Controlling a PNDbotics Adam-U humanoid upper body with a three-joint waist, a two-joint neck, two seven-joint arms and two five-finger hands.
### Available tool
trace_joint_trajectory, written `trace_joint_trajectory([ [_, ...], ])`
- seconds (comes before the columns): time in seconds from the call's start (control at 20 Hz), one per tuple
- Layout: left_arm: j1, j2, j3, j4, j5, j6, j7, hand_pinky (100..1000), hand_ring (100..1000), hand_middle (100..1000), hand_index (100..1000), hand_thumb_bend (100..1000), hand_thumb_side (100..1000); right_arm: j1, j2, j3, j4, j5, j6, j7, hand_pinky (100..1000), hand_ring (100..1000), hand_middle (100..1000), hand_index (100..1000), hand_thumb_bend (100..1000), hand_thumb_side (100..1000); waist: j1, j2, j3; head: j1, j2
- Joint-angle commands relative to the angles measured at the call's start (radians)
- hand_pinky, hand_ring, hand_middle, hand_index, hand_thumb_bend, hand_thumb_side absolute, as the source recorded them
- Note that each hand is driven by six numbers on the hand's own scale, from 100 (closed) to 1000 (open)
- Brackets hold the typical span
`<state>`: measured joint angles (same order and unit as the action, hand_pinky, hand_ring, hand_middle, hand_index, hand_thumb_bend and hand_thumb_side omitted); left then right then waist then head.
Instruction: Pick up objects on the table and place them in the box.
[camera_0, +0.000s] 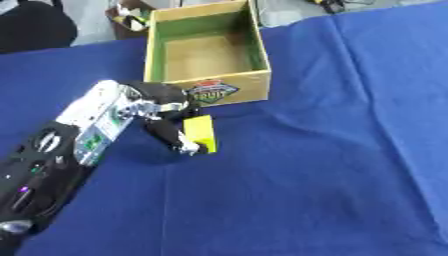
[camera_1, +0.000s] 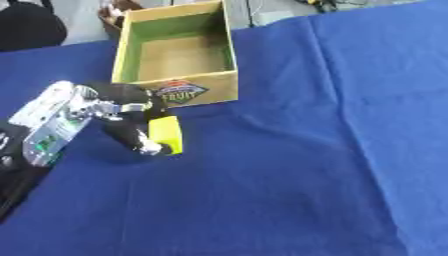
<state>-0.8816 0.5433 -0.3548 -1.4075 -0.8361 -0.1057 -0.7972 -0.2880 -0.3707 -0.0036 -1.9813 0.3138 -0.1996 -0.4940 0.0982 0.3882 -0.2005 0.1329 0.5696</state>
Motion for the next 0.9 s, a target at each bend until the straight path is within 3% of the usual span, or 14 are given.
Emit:
trace_joint_trajectory([
  [0.05,0.004,0.008,-0.018,0.016,-0.016,-0.010,0.000,466,661,649,807,401,742,-0.009,-0.008,-0.009,-0.019,-0.003,0.005,-0.004,637,671,537,835,100,642,-0.004,-0.013,-0.001,0.002,-0.005],
  [0.1,0.005,0.007,-0.018,0.014,-0.016,-0.011,0.006,391,597,563,717,332,718,-0.008,-0.007,-0.009,-0.019,-0.004,0.007,-0.006,637,671,537,835,100,640,-0.004,-0.013,-0.001,0.002,-0.005],
  [0.15,0.006,0.006,-0.016,0.012,-0.013,-0.010,0.016,365,580,538,695,312,711,-0.008,-0.007,-0.010,-0.019,-0.004,0.009,-0.008,637,671,537,835,100,640,-0.003,-0.013,-0.001,0.001,-0.005],
  [0.2,0.007,0.005,-0.013,0.010,-0.008,-0.007,0.029,287,532,486,634,226,680,-0.008,-0.006,-0.010,-0.019,-0.005,0.010,-0.010,637,670,536,835,100,640,-0.003,-0.013,-0.001,0.000,-0.004],
  [0.35,0.008,0.005,-0.006,0.005,0.016,0.012,0.068,211,484,447,570,100,633,-0.007,-0.006,-0.010,-0.019,-0.005,0.011,-0.013,636,669,535,835,100,639,-0.003,-0.013,-0.001,-0.001,-0.002],
  [0.45,0.009,0.005,-0.004,0.001,0.038,0.031,0.082,196,473,451,517,100,589,-0.006,-0.006,-0.010,-0.019,-0.006,0.011,-0.015,637,669,535,834,100,642,-0.003,-0.014,0.000,-0.003,-0.001],
  [0.5,0.008,0.007,-0.002,-0.002,0.048,0.043,0.085,189,467,447,468,100,501,-0.005,-0.006,-0.011,-0.019,-0.006,0.012,-0.016,637,668,534,834,100,640,-0.003,-0.014,0.000,-0.003,0.000],
  [0.6,0.008,0.011,0.002,-0.010,0.067,0.068,0.086,184,464,456,457,100,433,-0.004,-0.007,-0.011,-0.019,-0.006,0.013,-0.017,637,668,534,834,100,640,-0.002,-0.016,0.001,-0.004,0.000],
  [0.75,0.005,0.015,0.013,-0.034,0.103,0.104,0.085,183,466,467,472,100,404,-0.002,-0.008,-0.011,-0.019,-0.007,0.015,-0.017,637,668,534,834,100,632,-0.002,-0.018,0.003,-0.007,0.000],
  [0.9,0.000,0.025,0.024,-0.067,0.129,0.133,0.082,180,466,464,459,100,285,-0.001,-0.009,-0.012,-0.019,-0.007,0.016,-0.017,638,668,534,834,100,634,-0.001,-0.022,0.005,-0.008,0.001],
])
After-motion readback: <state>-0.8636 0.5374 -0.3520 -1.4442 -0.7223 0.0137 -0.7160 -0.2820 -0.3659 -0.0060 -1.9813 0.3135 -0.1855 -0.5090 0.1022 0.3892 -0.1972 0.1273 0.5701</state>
